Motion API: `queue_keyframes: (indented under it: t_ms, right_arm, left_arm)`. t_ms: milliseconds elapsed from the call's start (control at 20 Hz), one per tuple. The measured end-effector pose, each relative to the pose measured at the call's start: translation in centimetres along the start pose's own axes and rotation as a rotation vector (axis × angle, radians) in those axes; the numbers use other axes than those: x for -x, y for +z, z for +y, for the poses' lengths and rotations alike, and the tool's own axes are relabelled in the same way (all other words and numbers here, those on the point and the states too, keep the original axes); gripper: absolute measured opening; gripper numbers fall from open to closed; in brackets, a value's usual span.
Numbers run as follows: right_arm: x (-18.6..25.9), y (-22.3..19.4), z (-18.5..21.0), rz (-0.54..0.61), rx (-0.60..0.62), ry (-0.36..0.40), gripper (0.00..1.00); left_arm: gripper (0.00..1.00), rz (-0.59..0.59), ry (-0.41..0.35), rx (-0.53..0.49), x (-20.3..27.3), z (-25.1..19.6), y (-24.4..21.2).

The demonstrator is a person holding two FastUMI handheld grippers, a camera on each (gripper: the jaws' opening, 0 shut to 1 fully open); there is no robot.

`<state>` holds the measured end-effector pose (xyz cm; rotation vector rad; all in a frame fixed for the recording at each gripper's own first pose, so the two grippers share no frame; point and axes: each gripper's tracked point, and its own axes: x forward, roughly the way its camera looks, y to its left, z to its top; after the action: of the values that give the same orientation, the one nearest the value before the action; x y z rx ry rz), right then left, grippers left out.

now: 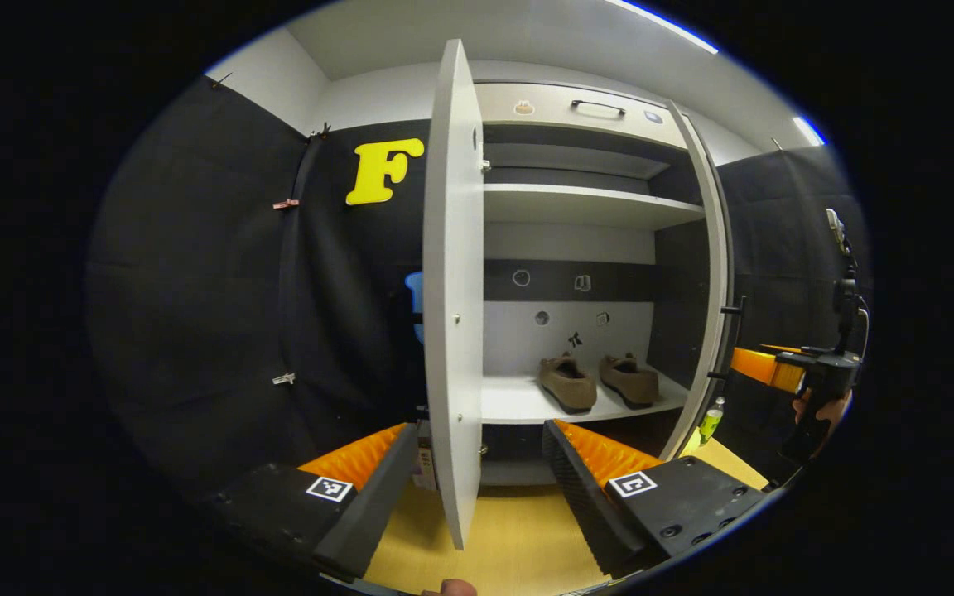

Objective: Grab one shoe with the right hand and put it into the shoe cabinet, grab the other shoe with the left hand and put it into the shoe cabinet; then close the right door with the right hand and the left door with the left hand.

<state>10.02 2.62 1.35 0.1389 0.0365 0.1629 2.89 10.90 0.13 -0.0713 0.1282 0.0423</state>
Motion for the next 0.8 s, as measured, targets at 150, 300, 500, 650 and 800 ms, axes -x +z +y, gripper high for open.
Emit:
queue_keyframes:
  t_ms: [150,300,500,650,800]
  right_arm:
    - [0.3,-0.7,1.7,0.015,0.008,0.034,0.98]
    - [0.9,-1.6,2.7,0.037,0.007,0.055,0.98]
    - [1.2,-1.7,3.2,0.033,0.050,0.049,0.98]
    - [1.5,-1.3,2.7,0.026,0.052,0.038,0.98]
    - [2.0,-1.1,2.1,0.029,0.032,0.026,0.98]
  left_arm:
    - [0.96,0.000,0.038,0.004,0.1,2.2,0.0]
    - [0.96,-0.001,0.094,0.009,0.0,5.1,0.1]
    - [0.96,-0.021,0.181,-0.004,-0.4,9.8,0.9]
    - [0.96,-0.056,0.219,-0.021,-1.8,12.6,1.8]
    - [0.96,-0.079,0.217,-0.038,-4.8,13.9,2.2]
